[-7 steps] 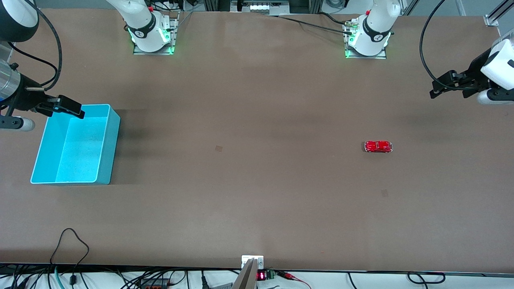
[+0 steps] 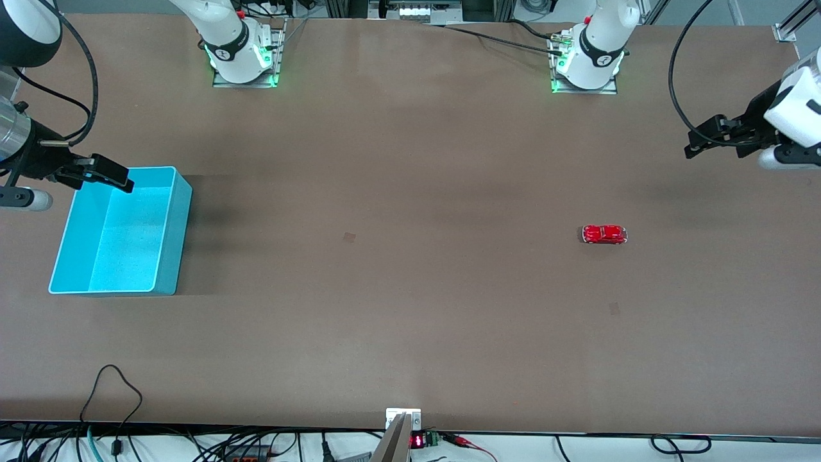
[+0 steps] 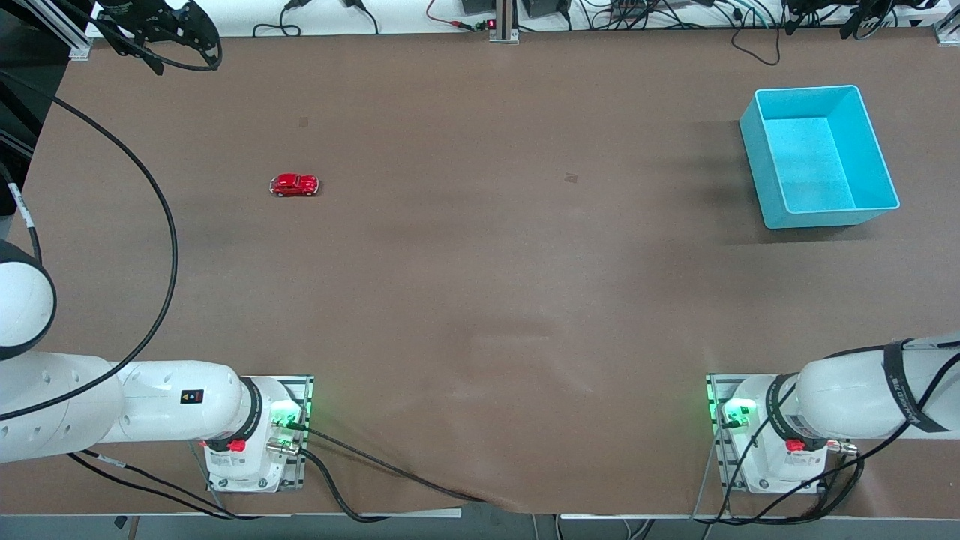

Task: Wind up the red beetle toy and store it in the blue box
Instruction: 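Move the left gripper over the red toy car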

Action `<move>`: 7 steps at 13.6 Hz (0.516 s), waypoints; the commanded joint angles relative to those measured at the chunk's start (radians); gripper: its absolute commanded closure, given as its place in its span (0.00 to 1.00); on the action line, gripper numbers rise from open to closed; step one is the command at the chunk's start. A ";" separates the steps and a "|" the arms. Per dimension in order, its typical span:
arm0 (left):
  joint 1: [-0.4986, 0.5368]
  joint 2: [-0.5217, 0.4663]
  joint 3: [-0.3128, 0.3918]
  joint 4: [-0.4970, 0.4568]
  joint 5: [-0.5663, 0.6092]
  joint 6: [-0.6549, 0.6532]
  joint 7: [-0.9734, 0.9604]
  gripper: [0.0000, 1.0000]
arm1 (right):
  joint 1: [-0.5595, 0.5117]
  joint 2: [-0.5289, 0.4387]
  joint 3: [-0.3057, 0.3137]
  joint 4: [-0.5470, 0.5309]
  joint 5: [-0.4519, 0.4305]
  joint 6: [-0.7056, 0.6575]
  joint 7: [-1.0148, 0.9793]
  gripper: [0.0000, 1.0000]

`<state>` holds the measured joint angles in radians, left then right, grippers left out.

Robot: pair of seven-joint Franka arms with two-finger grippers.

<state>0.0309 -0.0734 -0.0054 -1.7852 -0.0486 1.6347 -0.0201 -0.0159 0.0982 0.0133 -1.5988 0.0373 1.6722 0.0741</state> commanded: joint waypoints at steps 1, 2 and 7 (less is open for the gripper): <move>0.011 0.094 -0.013 0.010 0.003 0.013 0.025 0.00 | -0.022 0.018 0.007 0.011 0.016 0.006 -0.003 0.00; 0.003 0.134 -0.013 0.020 0.013 0.016 0.026 0.00 | -0.018 0.026 0.007 0.011 0.010 -0.002 0.001 0.00; 0.010 0.296 -0.010 0.021 0.015 0.187 0.294 0.00 | -0.004 0.087 0.008 0.005 0.006 -0.058 -0.017 0.00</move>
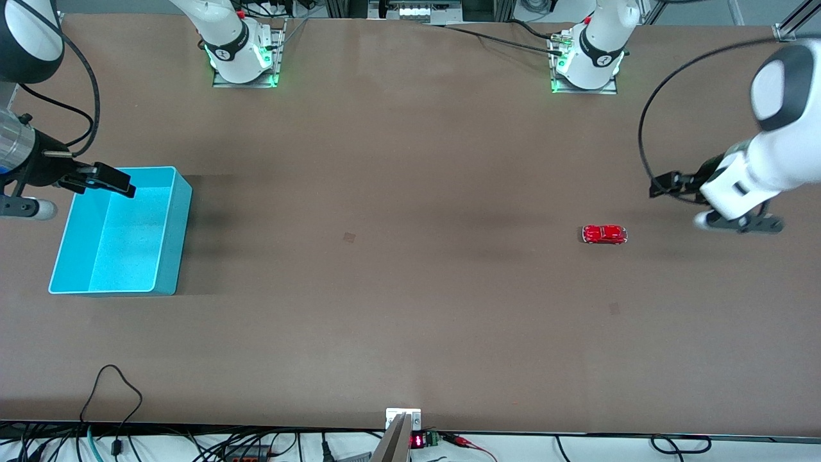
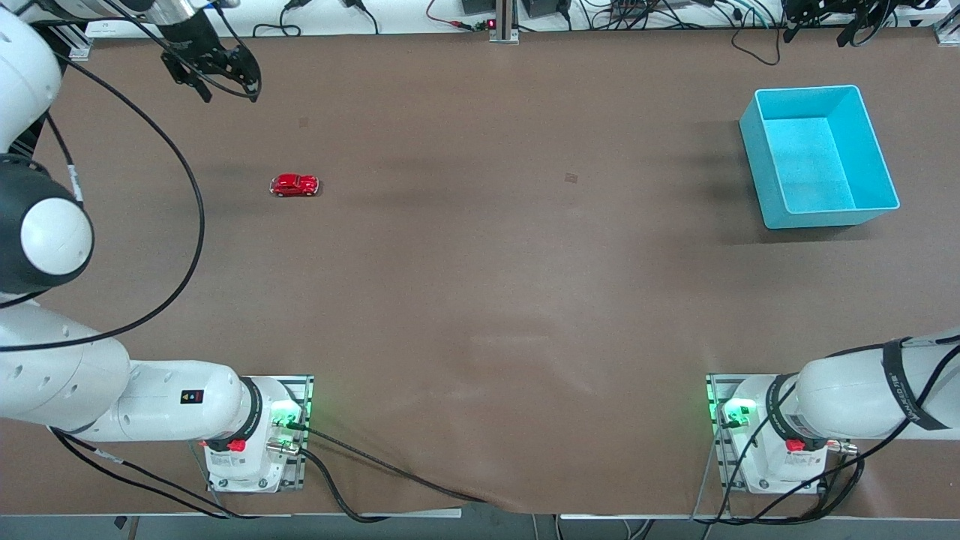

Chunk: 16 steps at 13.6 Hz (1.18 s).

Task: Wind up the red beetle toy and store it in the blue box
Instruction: 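Move the left gripper over the red toy car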

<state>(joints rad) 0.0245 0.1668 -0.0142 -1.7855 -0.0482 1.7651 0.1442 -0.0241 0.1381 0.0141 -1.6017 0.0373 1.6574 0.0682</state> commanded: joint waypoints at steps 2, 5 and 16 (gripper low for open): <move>0.026 0.065 -0.001 -0.017 0.016 0.131 0.242 0.00 | 0.009 0.044 0.009 0.008 0.007 -0.114 0.009 0.00; 0.012 0.071 -0.003 -0.124 0.107 0.212 0.391 0.00 | 0.036 0.035 0.020 0.009 0.024 -0.134 0.013 0.00; -0.006 0.118 -0.047 -0.386 0.160 0.560 1.072 0.00 | 0.076 0.095 0.020 0.017 0.033 0.007 0.016 0.00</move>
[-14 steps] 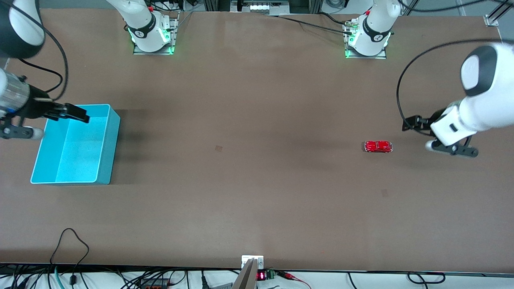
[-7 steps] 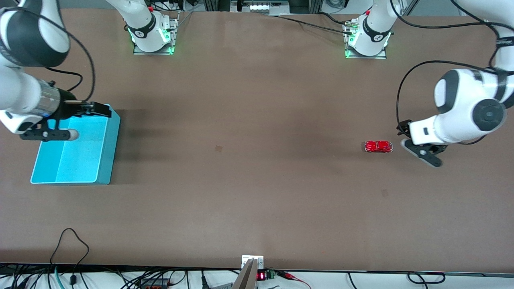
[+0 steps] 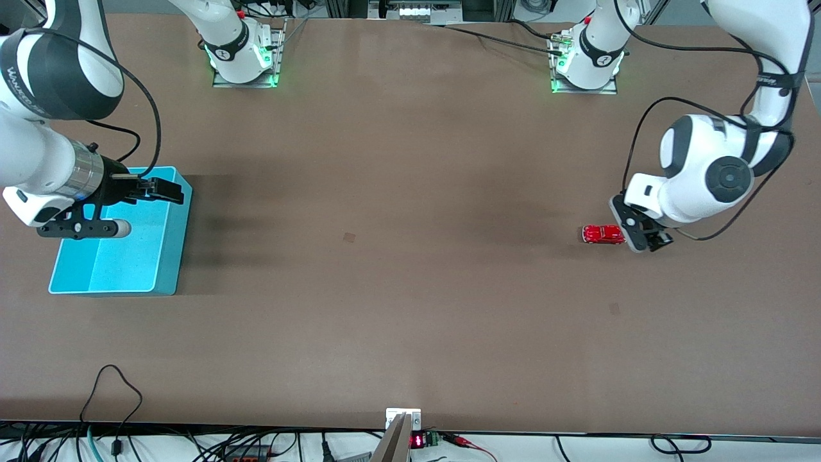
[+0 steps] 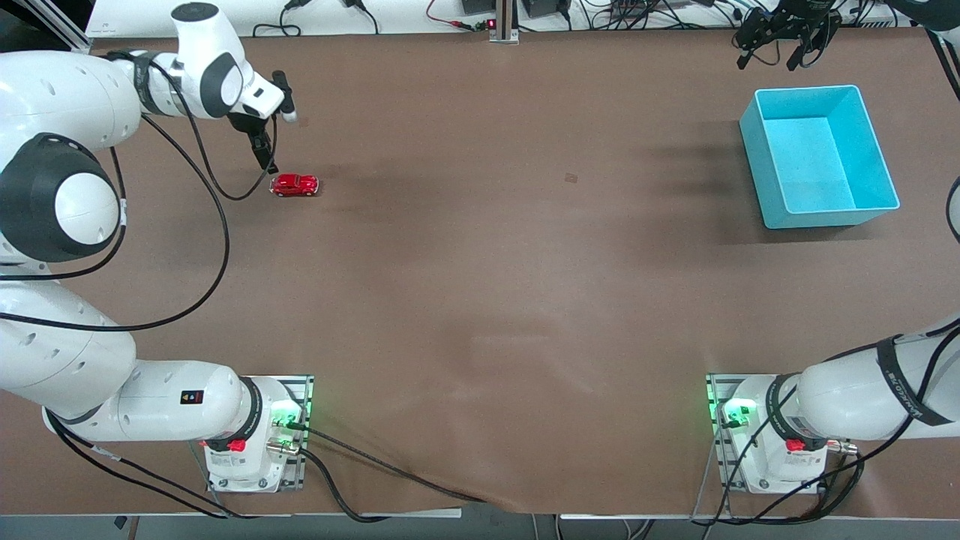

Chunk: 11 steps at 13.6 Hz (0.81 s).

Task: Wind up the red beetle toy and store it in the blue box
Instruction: 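Lower the left gripper and grasp the red car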

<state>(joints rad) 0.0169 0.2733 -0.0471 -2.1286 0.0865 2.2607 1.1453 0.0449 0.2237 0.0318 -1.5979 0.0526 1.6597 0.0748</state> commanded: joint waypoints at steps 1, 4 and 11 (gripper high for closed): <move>0.002 0.030 -0.019 -0.054 0.038 0.107 0.114 0.00 | 0.003 0.008 0.003 0.013 0.023 0.002 -0.003 0.00; 0.008 0.056 -0.019 -0.089 0.056 0.195 0.177 0.00 | 0.003 -0.001 0.002 0.013 0.049 -0.006 -0.020 0.00; 0.015 0.087 -0.019 -0.135 0.055 0.309 0.228 0.00 | 0.023 0.029 0.005 0.055 -0.002 -0.002 -0.069 0.00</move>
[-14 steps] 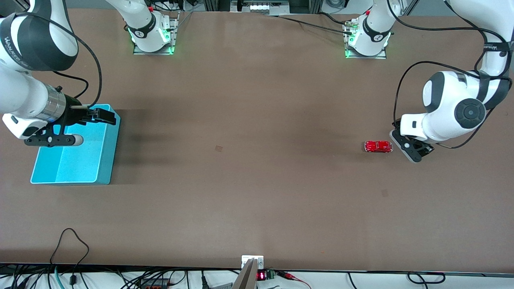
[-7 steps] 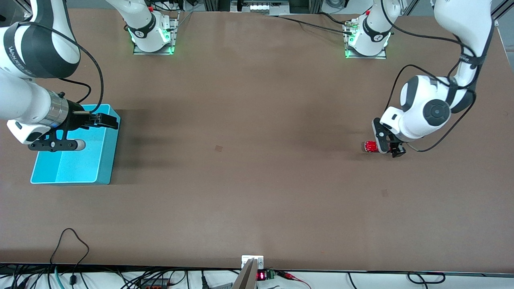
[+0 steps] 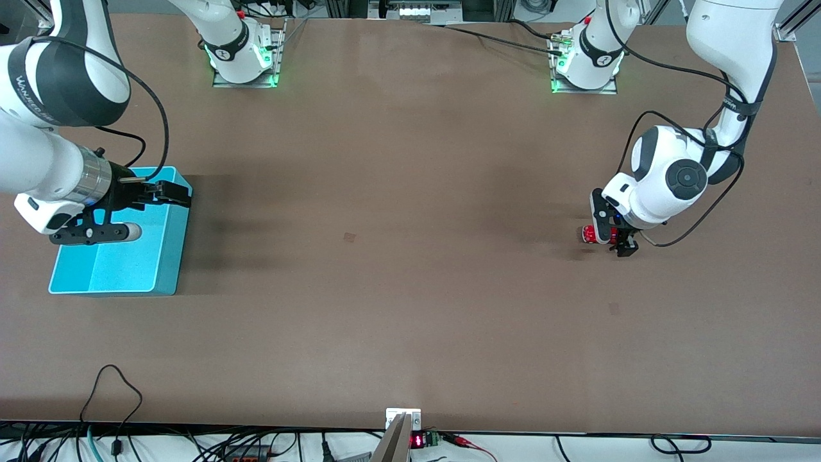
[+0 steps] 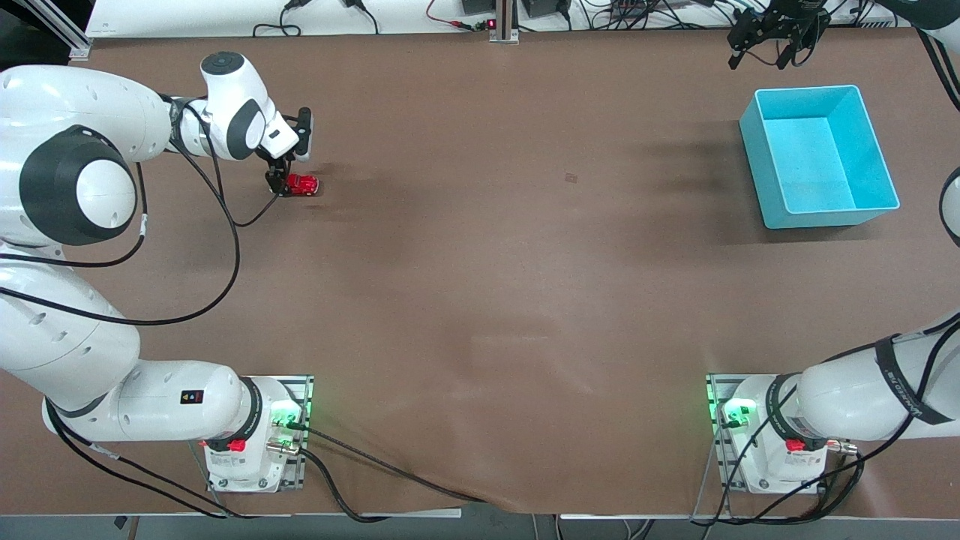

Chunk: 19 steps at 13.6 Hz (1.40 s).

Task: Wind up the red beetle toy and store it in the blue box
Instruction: 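Lower the left gripper and grasp the red car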

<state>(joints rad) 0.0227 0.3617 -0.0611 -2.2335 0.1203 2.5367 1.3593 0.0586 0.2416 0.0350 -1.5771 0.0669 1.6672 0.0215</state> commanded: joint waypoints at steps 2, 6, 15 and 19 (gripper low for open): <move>0.013 -0.001 -0.006 -0.035 0.021 0.037 0.014 0.03 | 0.047 0.019 0.002 0.072 -0.063 -0.007 -0.014 0.00; 0.014 0.000 -0.005 -0.034 0.021 0.039 0.015 0.25 | 0.072 0.038 0.002 0.114 -0.168 -0.017 -0.015 0.00; 0.019 -0.001 -0.005 -0.032 0.022 0.046 0.015 0.67 | -0.060 0.039 -0.017 0.121 -0.116 -0.017 -0.017 0.00; 0.019 0.013 -0.006 -0.028 0.021 0.046 0.014 0.69 | -0.056 0.031 -0.015 0.121 -0.114 -0.057 -0.003 0.00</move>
<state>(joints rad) 0.0289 0.3634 -0.0611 -2.2582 0.1204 2.5782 1.3629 0.0035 0.2696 0.0136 -1.4786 -0.0617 1.6348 0.0165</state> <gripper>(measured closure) 0.595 0.000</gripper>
